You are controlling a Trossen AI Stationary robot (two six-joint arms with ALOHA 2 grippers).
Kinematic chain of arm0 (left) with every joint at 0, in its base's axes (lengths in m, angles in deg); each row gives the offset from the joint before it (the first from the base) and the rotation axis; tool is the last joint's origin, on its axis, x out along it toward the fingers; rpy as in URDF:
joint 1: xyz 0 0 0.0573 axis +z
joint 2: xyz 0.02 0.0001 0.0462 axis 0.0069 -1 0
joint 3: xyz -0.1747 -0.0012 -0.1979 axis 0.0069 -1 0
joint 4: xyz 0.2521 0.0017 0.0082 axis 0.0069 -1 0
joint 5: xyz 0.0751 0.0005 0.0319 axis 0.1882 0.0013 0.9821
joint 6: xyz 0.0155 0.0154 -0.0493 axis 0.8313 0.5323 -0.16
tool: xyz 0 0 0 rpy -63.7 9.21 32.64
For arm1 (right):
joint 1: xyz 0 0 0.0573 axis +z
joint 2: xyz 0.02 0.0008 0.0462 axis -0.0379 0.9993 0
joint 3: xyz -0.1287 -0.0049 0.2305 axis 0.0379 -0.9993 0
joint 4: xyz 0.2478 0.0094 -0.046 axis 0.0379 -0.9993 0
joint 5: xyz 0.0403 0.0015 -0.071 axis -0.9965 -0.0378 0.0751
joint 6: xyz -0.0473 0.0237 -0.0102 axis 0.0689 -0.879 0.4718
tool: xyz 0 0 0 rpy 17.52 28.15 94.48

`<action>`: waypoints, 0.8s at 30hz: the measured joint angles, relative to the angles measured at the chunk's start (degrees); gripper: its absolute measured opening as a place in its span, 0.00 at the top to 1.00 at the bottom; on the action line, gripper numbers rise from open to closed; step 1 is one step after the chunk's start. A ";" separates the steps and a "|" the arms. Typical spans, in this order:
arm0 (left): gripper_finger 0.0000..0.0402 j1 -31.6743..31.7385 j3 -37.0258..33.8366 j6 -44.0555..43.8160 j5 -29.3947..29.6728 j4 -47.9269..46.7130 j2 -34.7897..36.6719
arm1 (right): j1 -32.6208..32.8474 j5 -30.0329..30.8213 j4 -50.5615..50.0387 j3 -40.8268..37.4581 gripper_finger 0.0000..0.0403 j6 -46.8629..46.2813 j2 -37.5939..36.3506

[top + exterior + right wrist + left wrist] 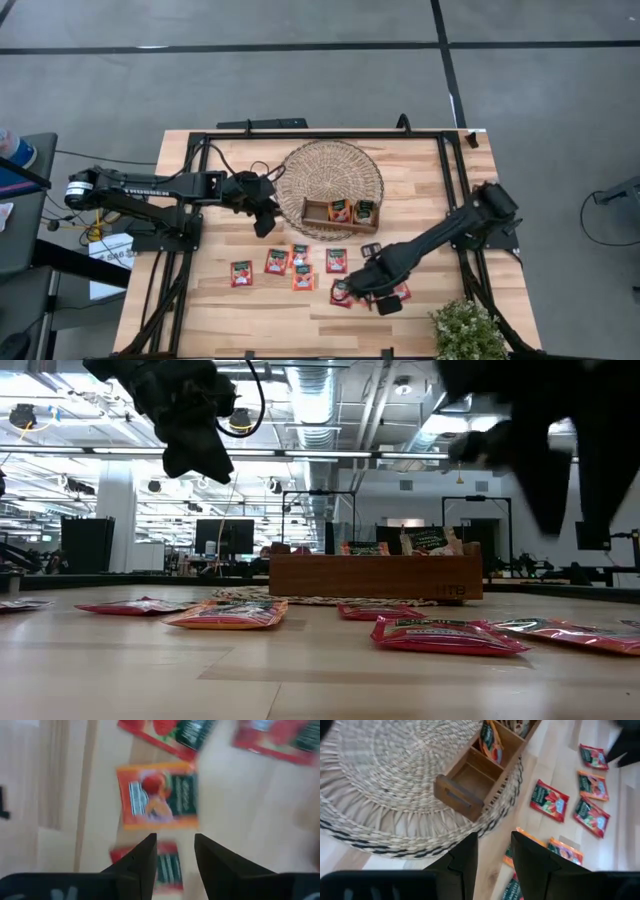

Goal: Pick & Place Tea
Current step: Put the orange tea bag into the middle section of the wooden organizer

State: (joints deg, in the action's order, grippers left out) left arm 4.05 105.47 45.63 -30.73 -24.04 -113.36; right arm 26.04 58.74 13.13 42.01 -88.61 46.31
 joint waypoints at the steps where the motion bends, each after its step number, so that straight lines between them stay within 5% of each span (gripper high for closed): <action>1: 0.73 0.00 0.00 0.00 -0.38 -0.02 0.00 | -0.25 -0.82 0.82 -0.34 0.67 1.12 1.06; 8: 0.73 0.00 0.00 1.74 -0.38 0.02 0.00 | -2.51 -1.58 1.41 -0.36 0.58 5.30 7.59; 20: 0.73 -0.60 -0.01 6.81 -0.34 1.75 0.00 | -6.30 -3.34 3.43 -0.36 0.52 5.66 8.43; 24: 0.73 -2.48 -3.87 6.65 -0.36 12.90 0.15 | -5.44 -4.54 4.31 -0.36 0.53 5.77 8.43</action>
State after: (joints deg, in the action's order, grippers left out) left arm 1.57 101.61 52.27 -31.08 -11.15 -113.21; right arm 20.61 54.21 17.44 41.66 -82.84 54.74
